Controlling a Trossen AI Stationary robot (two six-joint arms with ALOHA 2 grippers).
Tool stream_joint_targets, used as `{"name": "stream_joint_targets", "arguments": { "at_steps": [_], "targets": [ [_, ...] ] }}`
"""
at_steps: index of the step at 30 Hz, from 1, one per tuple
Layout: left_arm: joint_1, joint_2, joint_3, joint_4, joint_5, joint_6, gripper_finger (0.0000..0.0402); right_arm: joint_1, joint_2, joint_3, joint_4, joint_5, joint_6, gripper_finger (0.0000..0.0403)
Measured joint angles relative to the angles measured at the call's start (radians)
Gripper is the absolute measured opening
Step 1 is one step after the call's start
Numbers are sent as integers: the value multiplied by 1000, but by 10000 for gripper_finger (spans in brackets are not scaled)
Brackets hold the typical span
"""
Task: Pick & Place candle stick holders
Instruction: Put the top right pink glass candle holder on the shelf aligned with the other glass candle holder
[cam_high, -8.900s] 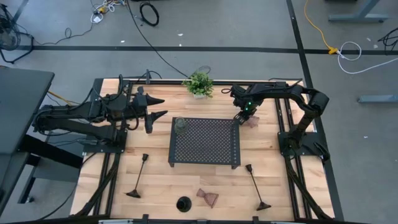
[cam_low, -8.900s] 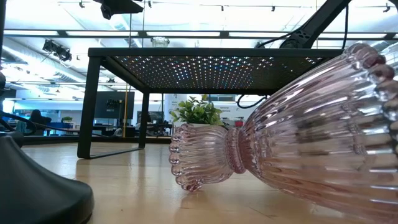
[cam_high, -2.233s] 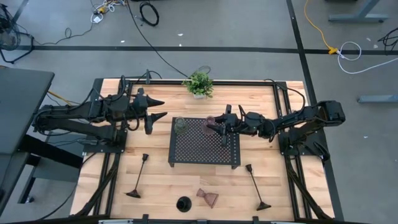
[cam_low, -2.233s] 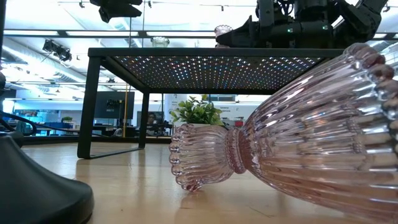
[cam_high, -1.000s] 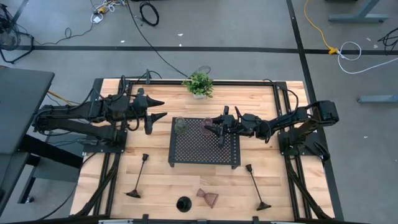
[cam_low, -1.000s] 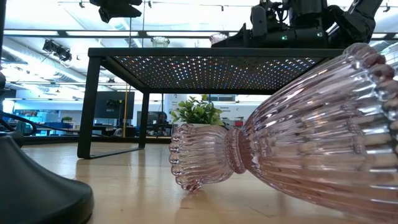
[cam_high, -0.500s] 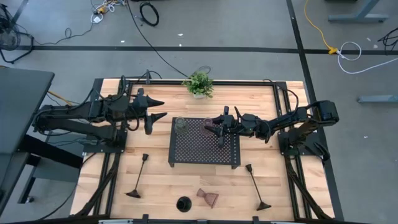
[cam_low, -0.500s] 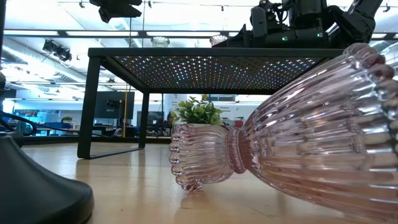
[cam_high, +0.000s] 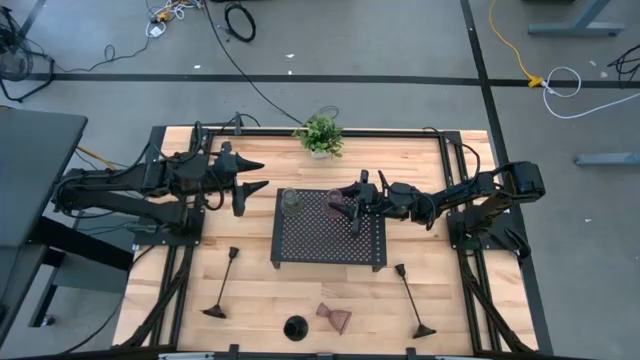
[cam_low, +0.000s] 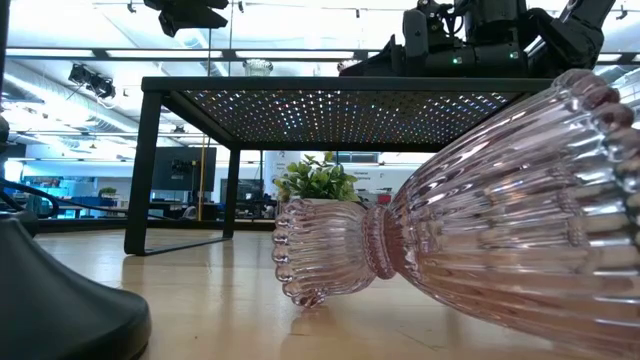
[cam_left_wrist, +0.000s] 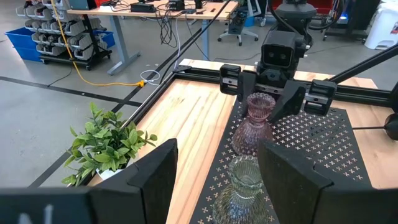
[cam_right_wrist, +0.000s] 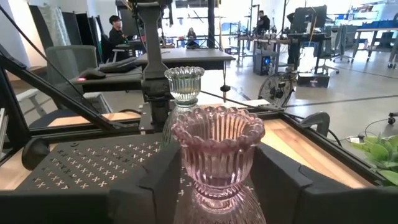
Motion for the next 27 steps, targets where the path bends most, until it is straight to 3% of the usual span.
{"name": "stream_joint_targets", "arguments": {
  "at_steps": [27],
  "targets": [
    [0,0,0,0,0,-1,225,5,0,0,53,-12,-58,285]
  ]
}}
